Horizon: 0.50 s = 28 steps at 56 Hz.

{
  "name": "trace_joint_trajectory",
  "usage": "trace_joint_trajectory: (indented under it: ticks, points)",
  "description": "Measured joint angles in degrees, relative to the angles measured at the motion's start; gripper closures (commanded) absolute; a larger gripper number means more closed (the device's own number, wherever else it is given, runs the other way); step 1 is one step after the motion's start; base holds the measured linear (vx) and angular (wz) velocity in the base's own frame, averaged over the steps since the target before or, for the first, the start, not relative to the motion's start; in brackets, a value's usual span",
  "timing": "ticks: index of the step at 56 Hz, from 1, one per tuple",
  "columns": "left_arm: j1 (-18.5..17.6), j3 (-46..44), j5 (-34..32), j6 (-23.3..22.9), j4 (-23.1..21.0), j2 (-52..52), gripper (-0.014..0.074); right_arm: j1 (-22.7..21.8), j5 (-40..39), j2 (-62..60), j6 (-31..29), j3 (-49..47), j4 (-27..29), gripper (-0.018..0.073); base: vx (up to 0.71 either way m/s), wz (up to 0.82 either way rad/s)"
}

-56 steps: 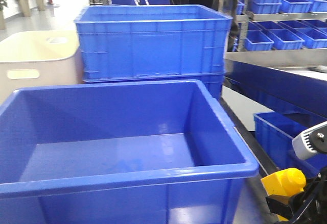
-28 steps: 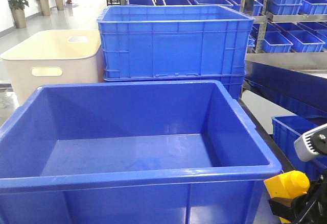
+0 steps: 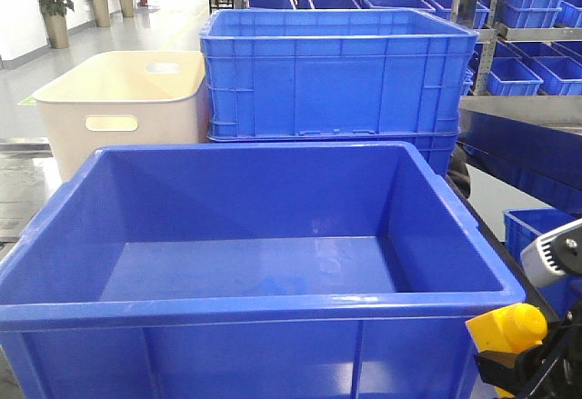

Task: Pick red and yellow blocks into blue bin
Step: 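Extend the right gripper over the blue bin and open it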

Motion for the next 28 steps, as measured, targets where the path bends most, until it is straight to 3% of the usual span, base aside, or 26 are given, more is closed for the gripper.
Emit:
trace_joint_trajectory:
  ticks: [28]
  points:
    - [0.0, 0.0, 0.0, 0.0, 0.0, 0.0, 0.0372, 0.0, 0.0, 0.0, 0.0, 0.0, 0.2, 0.0252, 0.00, -0.01]
